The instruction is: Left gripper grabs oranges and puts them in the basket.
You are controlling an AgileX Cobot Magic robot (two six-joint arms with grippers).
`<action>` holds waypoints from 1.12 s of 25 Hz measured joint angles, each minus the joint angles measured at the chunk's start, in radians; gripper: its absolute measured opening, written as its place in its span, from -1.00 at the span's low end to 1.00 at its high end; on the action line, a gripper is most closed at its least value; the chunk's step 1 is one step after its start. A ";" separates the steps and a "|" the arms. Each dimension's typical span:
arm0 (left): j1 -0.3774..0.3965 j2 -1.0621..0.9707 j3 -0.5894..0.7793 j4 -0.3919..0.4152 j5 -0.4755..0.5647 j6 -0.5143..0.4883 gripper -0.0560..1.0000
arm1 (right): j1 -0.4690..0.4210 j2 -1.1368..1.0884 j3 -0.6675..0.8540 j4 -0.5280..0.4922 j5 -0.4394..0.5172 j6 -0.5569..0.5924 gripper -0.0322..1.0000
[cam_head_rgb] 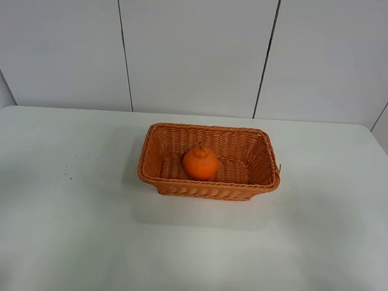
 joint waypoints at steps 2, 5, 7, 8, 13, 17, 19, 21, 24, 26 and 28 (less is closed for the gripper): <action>0.000 -0.004 0.005 -0.007 0.000 -0.001 0.55 | 0.000 0.000 0.000 0.000 0.000 0.000 0.41; 0.000 -0.005 0.036 -0.011 0.020 -0.008 0.55 | 0.000 0.000 0.000 0.000 0.000 0.000 0.41; 0.000 -0.005 0.076 -0.011 0.039 -0.024 0.55 | 0.000 0.000 0.000 0.000 0.000 0.000 0.41; 0.000 -0.005 0.094 -0.011 0.059 -0.029 0.55 | 0.000 0.000 0.000 0.000 0.000 0.000 0.41; 0.000 -0.005 0.116 -0.010 0.101 -0.043 0.55 | 0.000 0.000 0.000 0.000 0.000 0.000 0.41; 0.000 -0.005 0.116 -0.011 0.143 -0.046 0.55 | 0.000 0.000 0.000 0.000 0.000 0.000 0.41; 0.000 -0.005 0.120 -0.011 0.179 -0.046 0.55 | 0.000 0.000 0.000 0.000 0.000 0.000 0.41; 0.000 -0.005 0.129 -0.013 0.185 -0.049 0.55 | 0.000 0.000 0.000 0.000 0.000 0.000 0.41; 0.000 -0.005 0.133 -0.021 0.187 -0.057 0.55 | 0.000 0.000 0.000 0.000 0.000 0.000 0.41; 0.000 -0.005 0.133 -0.021 0.187 -0.057 0.55 | 0.000 0.000 0.000 0.000 0.000 0.000 0.41; 0.000 -0.005 0.136 -0.022 0.186 -0.064 0.55 | 0.000 0.000 0.000 0.000 0.000 0.000 0.41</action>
